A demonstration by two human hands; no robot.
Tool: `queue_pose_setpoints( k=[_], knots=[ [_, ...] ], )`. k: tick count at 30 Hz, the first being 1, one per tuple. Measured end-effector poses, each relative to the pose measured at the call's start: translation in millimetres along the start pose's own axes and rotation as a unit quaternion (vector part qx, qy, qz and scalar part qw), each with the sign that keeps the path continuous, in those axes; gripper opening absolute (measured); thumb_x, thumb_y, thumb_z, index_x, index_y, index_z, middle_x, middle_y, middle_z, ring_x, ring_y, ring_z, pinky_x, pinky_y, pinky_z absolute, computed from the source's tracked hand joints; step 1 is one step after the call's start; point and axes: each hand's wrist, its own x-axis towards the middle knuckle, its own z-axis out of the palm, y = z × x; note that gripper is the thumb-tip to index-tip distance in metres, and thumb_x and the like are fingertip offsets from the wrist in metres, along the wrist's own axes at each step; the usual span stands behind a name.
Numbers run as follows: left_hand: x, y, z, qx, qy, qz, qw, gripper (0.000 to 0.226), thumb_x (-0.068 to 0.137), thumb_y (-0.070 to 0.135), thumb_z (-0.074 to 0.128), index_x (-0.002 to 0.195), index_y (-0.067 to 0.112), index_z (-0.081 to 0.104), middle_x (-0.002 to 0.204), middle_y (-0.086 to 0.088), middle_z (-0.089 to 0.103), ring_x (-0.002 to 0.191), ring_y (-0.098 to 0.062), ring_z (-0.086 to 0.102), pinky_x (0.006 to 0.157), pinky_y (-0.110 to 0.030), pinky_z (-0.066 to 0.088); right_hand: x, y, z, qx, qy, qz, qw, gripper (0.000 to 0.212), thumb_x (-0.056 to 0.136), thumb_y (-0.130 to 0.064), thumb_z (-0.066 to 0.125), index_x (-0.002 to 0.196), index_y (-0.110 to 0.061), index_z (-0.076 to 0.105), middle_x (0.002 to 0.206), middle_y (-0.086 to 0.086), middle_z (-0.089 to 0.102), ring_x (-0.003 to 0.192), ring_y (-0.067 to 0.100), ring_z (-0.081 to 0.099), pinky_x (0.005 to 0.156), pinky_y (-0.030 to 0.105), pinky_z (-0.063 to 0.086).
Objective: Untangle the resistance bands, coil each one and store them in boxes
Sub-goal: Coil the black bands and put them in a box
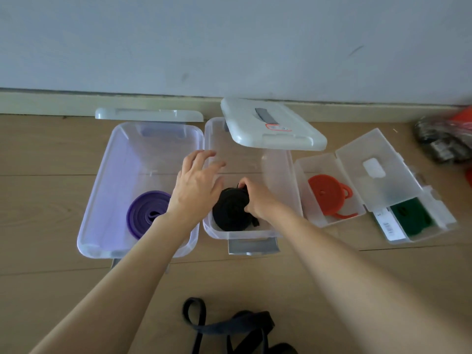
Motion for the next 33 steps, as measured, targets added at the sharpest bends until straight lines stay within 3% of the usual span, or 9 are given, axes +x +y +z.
queue_pose_setpoints(
  k=[4,8,12,15,20,24,27,31,33],
  knots=[
    [-11.2,-10.3,-2.3,-0.013,-0.008,0.034,0.999,0.033,0.09,0.003,0.053,0.123,0.004,0.058,0.145,-0.013,0.039,0.139,-0.031,0.024,0.11,-0.03,0.017,-1.9,3.7,5.8,-0.012,0.044,-0.022,0.999,0.048,0.083,0.005,0.057,0.123,-0.016,0.041,0.119,0.01,0.051,0.097,0.022,0.052,0.077,0.029,0.042],
    [-11.7,-6.3,0.2,-0.019,-0.005,0.02,1.0,0.034,0.092,0.004,0.05,0.125,0.006,0.055,0.147,-0.011,0.035,0.141,-0.027,0.019,0.112,-0.027,0.016,-4.5,-0.9,-2.6,-0.043,0.003,-0.049,0.998,0.053,0.084,-0.003,0.061,0.13,-0.015,0.039,0.126,0.011,0.049,0.107,0.026,0.051,0.083,0.032,0.045],
    [-11.0,-5.6,-1.7,-0.02,-0.01,0.02,1.0,0.035,0.092,0.005,0.049,0.127,0.006,0.054,0.147,-0.011,0.035,0.141,-0.027,0.019,0.113,-0.029,0.017,-9.2,-3.7,-9.9,-0.057,0.027,-0.044,0.997,0.047,0.086,-0.011,0.063,0.129,-0.011,0.042,0.123,0.012,0.054,0.109,0.027,0.054,0.086,0.034,0.047],
    [-13.4,-3.5,-5.4,-0.02,-0.01,0.02,1.0,0.036,0.091,0.004,0.051,0.127,0.005,0.054,0.145,-0.013,0.038,0.138,-0.03,0.026,0.111,-0.032,0.022,-14.4,-1.2,-12.6,-0.063,0.027,-0.036,0.997,0.045,0.086,-0.012,0.063,0.126,-0.01,0.043,0.122,0.011,0.055,0.108,0.025,0.053,0.082,0.029,0.044],
    [-37.7,5.4,-17.3,-0.037,0.038,-0.042,0.998,0.031,0.087,-0.002,0.053,0.117,0.002,0.061,0.131,-0.019,0.05,0.113,-0.038,0.048,0.096,-0.039,0.038,-42.1,-4.0,-22.3,-0.065,0.095,-0.051,0.992,0.044,0.088,-0.011,0.058,0.13,-0.012,0.044,0.132,0.008,0.047,0.12,0.025,0.045,0.095,0.033,0.04],
    [-78.4,28.0,-28.2,-0.069,0.095,-0.077,0.99,0.027,0.084,-0.005,0.053,0.108,0.0,0.065,0.115,-0.019,0.057,0.097,-0.036,0.053,0.085,-0.039,0.042,-90.0,-0.8,-31.1,-0.034,0.159,-0.094,0.982,0.035,0.089,-0.01,0.058,0.123,-0.01,0.051,0.121,0.006,0.055,0.102,0.014,0.052,0.078,0.022,0.038],
    [-116.9,40.0,-30.8,-0.071,0.128,-0.077,0.986,0.027,0.079,-0.011,0.051,0.1,-0.002,0.066,0.107,-0.02,0.058,0.091,-0.034,0.053,0.083,-0.04,0.043,-127.8,4.7,-30.0,-0.002,0.19,-0.093,0.977,0.027,0.089,-0.003,0.055,0.115,-0.006,0.056,0.113,0.008,0.06,0.101,0.018,0.056,0.08,0.023,0.042],
    [-172.1,46.8,-16.8,-0.08,0.086,-0.121,0.986,0.031,0.074,-0.012,0.05,0.099,-0.002,0.065,0.106,-0.019,0.056,0.093,-0.036,0.053,0.085,-0.038,0.041,-169.7,12.4,-8.0,0.057,0.264,-0.1,0.958,0.019,0.088,0.001,0.05,0.101,-0.004,0.062,0.1,0.007,0.064,0.091,0.017,0.057,0.077,0.017,0.041],
    [-190.7,46.8,-7.8,-0.08,0.041,-0.126,0.988,0.031,0.074,-0.012,0.051,0.1,-0.001,0.065,0.105,-0.019,0.056,0.091,-0.038,0.052,0.084,-0.038,0.04,-181.2,17.4,11.3,0.086,0.232,-0.072,0.966,0.018,0.088,0.0,0.05,0.1,-0.005,0.062,0.096,0.005,0.064,0.085,0.015,0.056,0.075,0.02,0.042]
  ],
)
